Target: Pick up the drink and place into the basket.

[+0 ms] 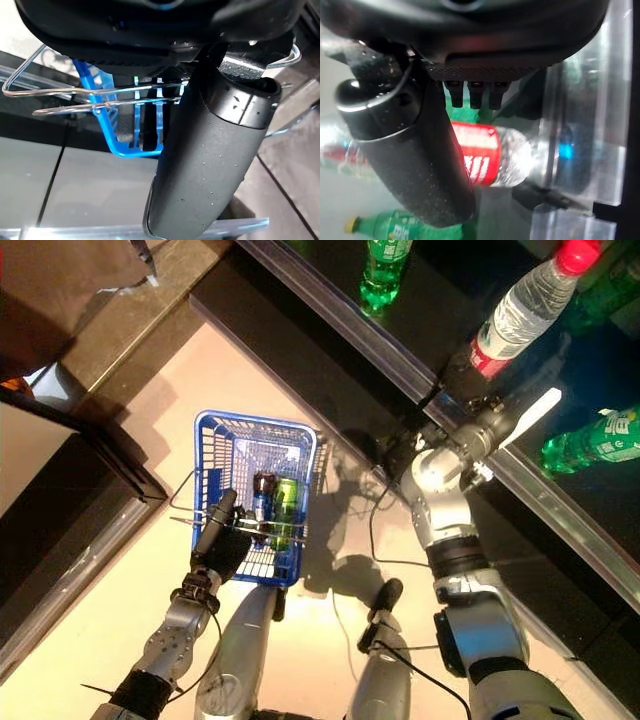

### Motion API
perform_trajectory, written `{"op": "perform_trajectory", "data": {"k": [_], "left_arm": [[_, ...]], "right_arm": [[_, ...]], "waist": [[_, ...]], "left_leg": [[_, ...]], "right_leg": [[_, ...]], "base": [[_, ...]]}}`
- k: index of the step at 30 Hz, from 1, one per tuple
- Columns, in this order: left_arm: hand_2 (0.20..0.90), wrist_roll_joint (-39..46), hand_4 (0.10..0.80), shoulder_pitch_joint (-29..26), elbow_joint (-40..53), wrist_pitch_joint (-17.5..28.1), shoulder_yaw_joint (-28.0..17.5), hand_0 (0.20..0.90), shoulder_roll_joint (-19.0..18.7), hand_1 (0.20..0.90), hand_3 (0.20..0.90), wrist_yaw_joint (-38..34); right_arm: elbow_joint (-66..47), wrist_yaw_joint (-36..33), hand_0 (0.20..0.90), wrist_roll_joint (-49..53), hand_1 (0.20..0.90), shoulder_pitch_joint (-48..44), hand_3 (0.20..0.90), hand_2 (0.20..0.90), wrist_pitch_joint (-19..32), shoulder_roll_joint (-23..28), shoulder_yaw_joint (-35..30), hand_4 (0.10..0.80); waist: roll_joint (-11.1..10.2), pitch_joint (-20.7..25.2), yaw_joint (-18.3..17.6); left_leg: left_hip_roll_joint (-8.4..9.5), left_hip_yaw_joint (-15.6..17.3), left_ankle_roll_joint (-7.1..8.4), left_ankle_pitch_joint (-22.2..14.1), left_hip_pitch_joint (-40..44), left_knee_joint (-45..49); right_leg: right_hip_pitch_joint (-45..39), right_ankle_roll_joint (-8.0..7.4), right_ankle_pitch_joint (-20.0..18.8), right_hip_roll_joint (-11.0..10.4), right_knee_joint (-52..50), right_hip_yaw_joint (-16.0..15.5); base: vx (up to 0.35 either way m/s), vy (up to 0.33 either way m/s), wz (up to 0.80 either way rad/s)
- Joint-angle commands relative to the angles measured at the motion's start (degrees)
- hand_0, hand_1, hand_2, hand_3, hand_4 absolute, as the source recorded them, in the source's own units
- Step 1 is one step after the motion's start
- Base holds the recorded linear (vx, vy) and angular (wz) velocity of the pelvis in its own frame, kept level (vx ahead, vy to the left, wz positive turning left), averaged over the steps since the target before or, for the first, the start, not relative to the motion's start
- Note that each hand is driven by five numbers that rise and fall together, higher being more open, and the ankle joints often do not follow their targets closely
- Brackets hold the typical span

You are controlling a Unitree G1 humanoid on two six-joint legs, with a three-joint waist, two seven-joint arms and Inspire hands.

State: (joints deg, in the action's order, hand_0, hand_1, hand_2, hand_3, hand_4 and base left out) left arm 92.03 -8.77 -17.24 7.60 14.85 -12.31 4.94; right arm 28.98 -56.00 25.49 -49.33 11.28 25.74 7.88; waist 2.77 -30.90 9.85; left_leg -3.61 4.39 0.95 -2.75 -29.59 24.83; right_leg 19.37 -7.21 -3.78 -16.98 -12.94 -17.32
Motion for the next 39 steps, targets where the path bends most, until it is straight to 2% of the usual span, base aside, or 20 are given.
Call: {"op": "perform_trajectory", "data": {"k": [1, 3, 7, 8, 9, 10, 11, 12, 16, 29, 39], "left_arm": [[0.300, -2.47, 0.100, 4.84, 13.91, 0.89, -0.84, 0.300, -7.20, 0.300, 0.200, 7.63], [0.300, -2.49, 0.100, 4.96, 13.68, 0.12, -1.08, 0.300, -7.43, 0.300, 0.200, 7.74], [0.300, -2.25, 0.100, 5.48, 13.00, -1.01, -1.17, 0.300, -8.18, 0.300, 0.200, 9.11], [0.300, -2.20, 0.100, 5.68, 12.93, -1.17, -1.09, 0.300, -8.51, 0.300, 0.200, 9.46], [0.300, -1.97, 0.100, 5.95, 12.87, -1.29, -1.01, 0.300, -8.78, 0.300, 0.200, 9.66], [0.300, -1.92, 0.100, 6.13, 12.82, -1.35, -1.05, 0.300, -8.95, 0.300, 0.200, 9.82], [0.300, -1.73, 0.100, 6.41, 12.66, -1.29, -1.03, 0.300, -9.22, 0.300, 0.200, 10.16], [0.300, -1.55, 0.100, 6.56, 12.76, -1.40, -1.26, 0.300, -9.43, 0.300, 0.200, 10.29], [0.300, -1.34, 0.100, 6.88, 12.12, -1.55, -1.07, 0.300, -9.53, 0.300, 0.200, 11.23], [0.300, -0.68, 0.100, 6.32, 11.79, -0.78, -0.23, 0.300, -9.68, 0.300, 0.200, 11.42], [0.300, -0.59, 0.100, 6.46, 12.93, -0.89, -0.66, 0.300, -10.66, 0.300, 0.200, 10.70]], "right_arm": [[-1.34, 8.69, 0.900, 1.55, 0.900, -9.51, 0.900, 0.900, 6.47, 9.03, 2.49, 0.800], [-0.48, 11.16, 0.900, 3.01, 0.900, -11.17, 0.900, 0.900, 5.17, 10.11, 3.83, 0.800], [5.47, 16.83, 0.900, 8.61, 0.900, -14.21, 0.900, 0.900, 6.60, 12.70, 5.31, 0.800], [6.93, 17.89, 0.745, 9.22, 0.745, -14.81, 0.719, 0.745, 6.39, 13.32, 5.36, 0.619], [7.81, 18.10, 0.604, 9.29, 0.604, -15.30, 0.554, 0.604, 6.04, 13.79, 5.60, 0.454], [8.22, 18.20, 0.300, 9.22, 0.300, -15.83, 0.200, 0.300, 5.75, 14.21, 5.93, 0.100], [8.57, 18.11, 0.300, 9.11, 0.300, -16.49, 0.200, 0.300, 5.26, 14.60, 6.42, 0.100], [8.65, 18.06, 0.300, 9.36, 0.300, -16.85, 0.200, 0.300, 5.08, 15.06, 6.59, 0.100], [8.59, 18.15, 0.300, 9.06, 0.300, -16.83, 0.200, 0.300, 3.88, 15.15, 6.80, 0.100], [8.39, 17.22, 0.300, 8.15, 0.300, -16.64, 0.200, 0.300, 3.57, 15.45, 6.46, 0.100], [6.12, 16.53, 0.300, 6.95, 0.300, -13.89, 0.200, 0.300, 4.07, 15.86, 4.82, 0.100]], "waist": [[0.61, 1.11, 2.73], [0.36, 1.11, 2.85], [0.31, 1.11, 3.27], [0.36, 1.11, 3.41], [0.42, 1.11, 3.57], [0.47, 1.11, 3.67], [0.56, 1.11, 3.79], [0.54, 1.11, 3.82], [0.81, 1.11, 3.63], [1.18, 1.11, 3.04], [-0.18, 1.11, 2.88]], "left_leg": [[1.99, 2.67, -2.59, -2.99, 0.99, 2.07], [1.85, 2.65, -2.67, -3.33, 0.87, 2.69], [1.66, 2.45, -2.81, -3.96, 0.43, 3.78], [1.72, 2.32, -2.92, -4.34, 0.20, 4.29], [1.88, 1.60, -2.54, -6.06, 0.80, 4.92], [1.96, 1.48, -2.60, -6.23, 0.60, 5.16], [1.99, 1.33, -2.70, -6.42, 0.34, 5.56], [1.90, 1.75, -3.22, -5.04, -0.75, 5.59], [2.00, 1.56, -3.43, -5.42, -1.00, 6.45], [1.81, 1.39, -3.29, -4.74, -0.32, 5.02], [1.10, 1.51, -2.69, -3.23, 4.65, 1.25]], "right_leg": [[1.58, 1.42, 3.10, -1.80, -10.32, -1.36], [2.01, 1.56, 3.50, -1.83, -11.18, -1.48], [2.72, 1.87, 4.16, -2.00, -12.80, -1.82], [2.97, 1.95, 4.37, -2.09, -13.38, -1.88], [2.60, 1.33, 5.72, -2.03, -14.29, -1.26], [2.85, 1.37, 5.82, -2.08, -14.59, -1.26], [3.40, 1.47, 5.83, -2.22, -15.36, -1.27], [4.41, 2.23, 4.58, -2.50, -15.29, -1.98], [5.14, 2.30, 4.54, -2.78, -16.42, -1.61], [5.68, 2.02, 3.86, -2.80, -16.36, -1.27], [0.87, 1.27, 2.69, -2.13, -12.84, -1.72]], "base": [[0.000, 0.000, 0.00], [0.015, -0.005, 0.01], [0.036, -0.010, 0.01], [0.113, -0.024, 0.03], [0.106, -0.022, 0.07], [0.094, -0.012, 0.06], [-0.063, 0.012, 0.04], [-0.053, 0.017, 0.02], [-0.012, 0.009, -0.01], [-0.017, -0.005, 0.00], [-0.041, -0.041, 0.01]]}}
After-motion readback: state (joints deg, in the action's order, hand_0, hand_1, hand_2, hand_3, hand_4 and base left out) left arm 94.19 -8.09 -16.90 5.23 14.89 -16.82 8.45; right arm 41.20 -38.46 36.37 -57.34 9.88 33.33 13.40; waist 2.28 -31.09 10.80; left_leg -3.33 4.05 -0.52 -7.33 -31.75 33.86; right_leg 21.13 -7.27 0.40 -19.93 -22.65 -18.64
